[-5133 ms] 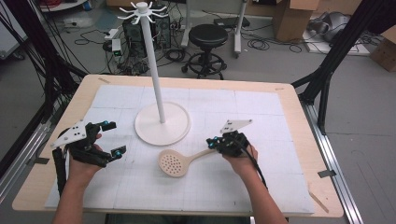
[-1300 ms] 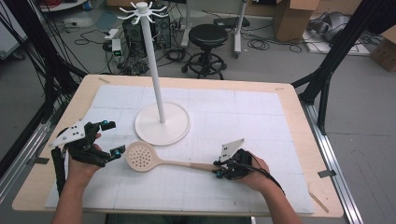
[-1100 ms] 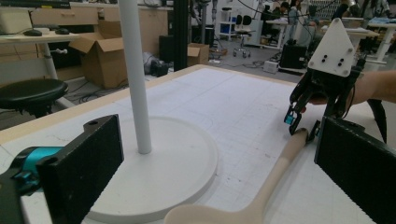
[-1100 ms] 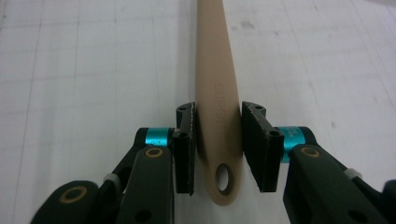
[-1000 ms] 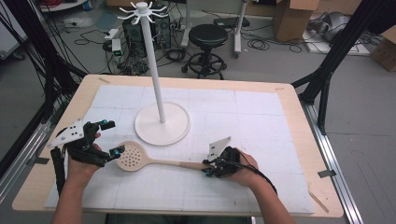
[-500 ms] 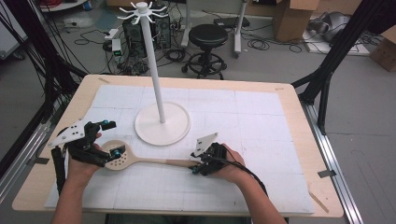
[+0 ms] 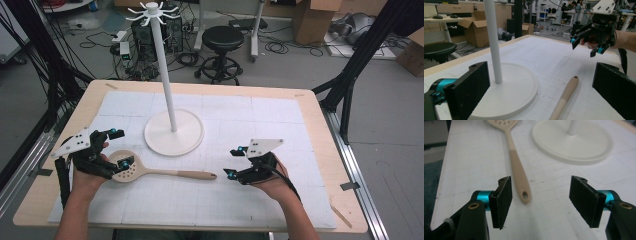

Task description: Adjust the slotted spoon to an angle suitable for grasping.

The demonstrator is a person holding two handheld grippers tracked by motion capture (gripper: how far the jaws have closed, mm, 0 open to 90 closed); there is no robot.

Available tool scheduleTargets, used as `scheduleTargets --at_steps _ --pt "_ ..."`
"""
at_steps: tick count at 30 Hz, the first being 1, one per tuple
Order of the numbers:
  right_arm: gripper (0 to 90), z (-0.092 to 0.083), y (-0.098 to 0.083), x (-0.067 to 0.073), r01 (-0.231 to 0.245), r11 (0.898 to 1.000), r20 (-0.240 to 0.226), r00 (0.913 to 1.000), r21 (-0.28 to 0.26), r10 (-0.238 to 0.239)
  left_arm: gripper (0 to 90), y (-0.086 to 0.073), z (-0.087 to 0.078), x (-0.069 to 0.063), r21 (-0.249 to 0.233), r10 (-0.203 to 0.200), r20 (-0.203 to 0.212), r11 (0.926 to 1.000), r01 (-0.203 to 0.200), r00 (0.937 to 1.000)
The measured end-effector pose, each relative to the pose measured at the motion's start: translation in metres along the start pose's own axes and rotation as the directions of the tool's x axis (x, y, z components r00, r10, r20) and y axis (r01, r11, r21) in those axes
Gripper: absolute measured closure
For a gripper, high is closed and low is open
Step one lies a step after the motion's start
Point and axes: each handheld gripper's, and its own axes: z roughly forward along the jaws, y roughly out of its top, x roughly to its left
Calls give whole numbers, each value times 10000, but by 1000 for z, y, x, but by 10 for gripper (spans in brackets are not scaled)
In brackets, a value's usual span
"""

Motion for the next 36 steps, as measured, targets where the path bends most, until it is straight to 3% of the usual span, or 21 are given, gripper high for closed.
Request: scheduleTargets --at_steps 5,9,19,22,36 --pt "298 -20 -9 -8 -462 9971 524 9974 -597 493 18 0 1 -1 38 6 31 10000 -6 10000" --pt "278 -39 -18 -14 -941 9856 901 9901 -1408 1074 18 0 2 -1 47 28 47 10000 -28 10000" --pt "223 -47 -18 -15 -1184 9689 1249 9811 -2172 1479 18 0 3 -2 46 57 66 10000 -58 10000" --pt "210 -50 -17 -17 -1399 9565 1207 9771 -2562 1752 18 0 4 -3 74 64 131 10000 -65 9999" --pt "170 -47 -18 -22 -1647 9468 1395 9679 -2766 2091 18 0 5 -5 157 58 246 9999 -62 9997"
